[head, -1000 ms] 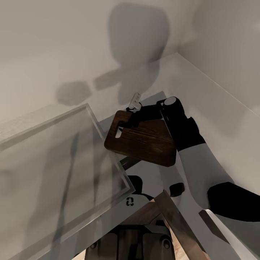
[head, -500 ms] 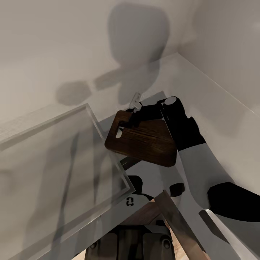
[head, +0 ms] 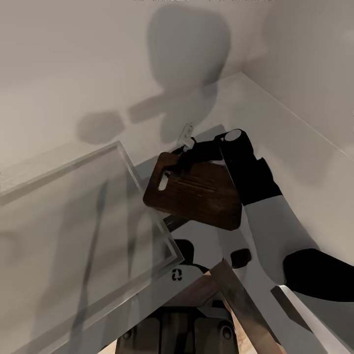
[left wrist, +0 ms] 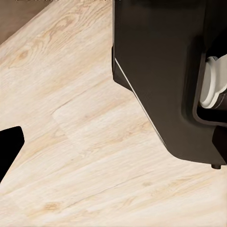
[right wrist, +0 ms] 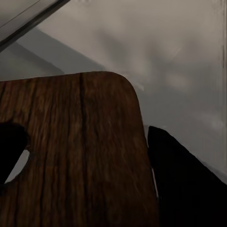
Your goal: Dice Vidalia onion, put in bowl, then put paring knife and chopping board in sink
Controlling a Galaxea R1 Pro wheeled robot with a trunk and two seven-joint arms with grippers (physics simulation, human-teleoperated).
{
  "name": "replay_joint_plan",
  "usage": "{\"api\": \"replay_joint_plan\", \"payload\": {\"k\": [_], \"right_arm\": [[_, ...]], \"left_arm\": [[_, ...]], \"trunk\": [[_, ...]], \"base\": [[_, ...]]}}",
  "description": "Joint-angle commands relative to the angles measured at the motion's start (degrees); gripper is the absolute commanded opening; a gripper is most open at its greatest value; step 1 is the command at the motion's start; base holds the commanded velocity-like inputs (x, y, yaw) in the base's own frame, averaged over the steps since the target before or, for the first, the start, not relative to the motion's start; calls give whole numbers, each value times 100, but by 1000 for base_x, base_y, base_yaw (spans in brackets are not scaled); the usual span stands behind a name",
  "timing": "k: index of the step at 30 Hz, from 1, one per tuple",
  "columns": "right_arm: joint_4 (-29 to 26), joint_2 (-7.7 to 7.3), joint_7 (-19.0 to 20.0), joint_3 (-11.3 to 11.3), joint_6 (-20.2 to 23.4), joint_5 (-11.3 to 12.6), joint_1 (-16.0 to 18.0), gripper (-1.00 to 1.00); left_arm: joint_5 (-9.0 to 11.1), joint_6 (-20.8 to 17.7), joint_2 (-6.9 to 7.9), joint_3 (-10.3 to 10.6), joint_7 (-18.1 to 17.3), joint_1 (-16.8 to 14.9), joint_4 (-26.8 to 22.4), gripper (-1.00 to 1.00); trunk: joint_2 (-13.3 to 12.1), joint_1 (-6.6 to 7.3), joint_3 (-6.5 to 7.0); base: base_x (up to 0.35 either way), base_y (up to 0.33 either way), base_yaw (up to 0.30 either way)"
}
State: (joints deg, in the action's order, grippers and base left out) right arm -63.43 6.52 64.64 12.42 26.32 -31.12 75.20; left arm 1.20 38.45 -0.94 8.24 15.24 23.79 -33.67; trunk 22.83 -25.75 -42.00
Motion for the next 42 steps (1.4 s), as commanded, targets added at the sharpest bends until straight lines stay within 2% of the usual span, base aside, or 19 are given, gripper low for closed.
{"api": "replay_joint_plan", "payload": {"k": [1,42], "right_arm": [[-70,4,29,1,69,-26,3,-100],[-205,-2,30,-11,102,-33,3,-100]], "left_arm": [[12,5,5,29,41,3,-8,100],[12,5,6,29,39,3,-8,100]], "trunk": [[9,-4,1],[9,-4,370]], "base": [[0,0,0],[0,0,0]]}}
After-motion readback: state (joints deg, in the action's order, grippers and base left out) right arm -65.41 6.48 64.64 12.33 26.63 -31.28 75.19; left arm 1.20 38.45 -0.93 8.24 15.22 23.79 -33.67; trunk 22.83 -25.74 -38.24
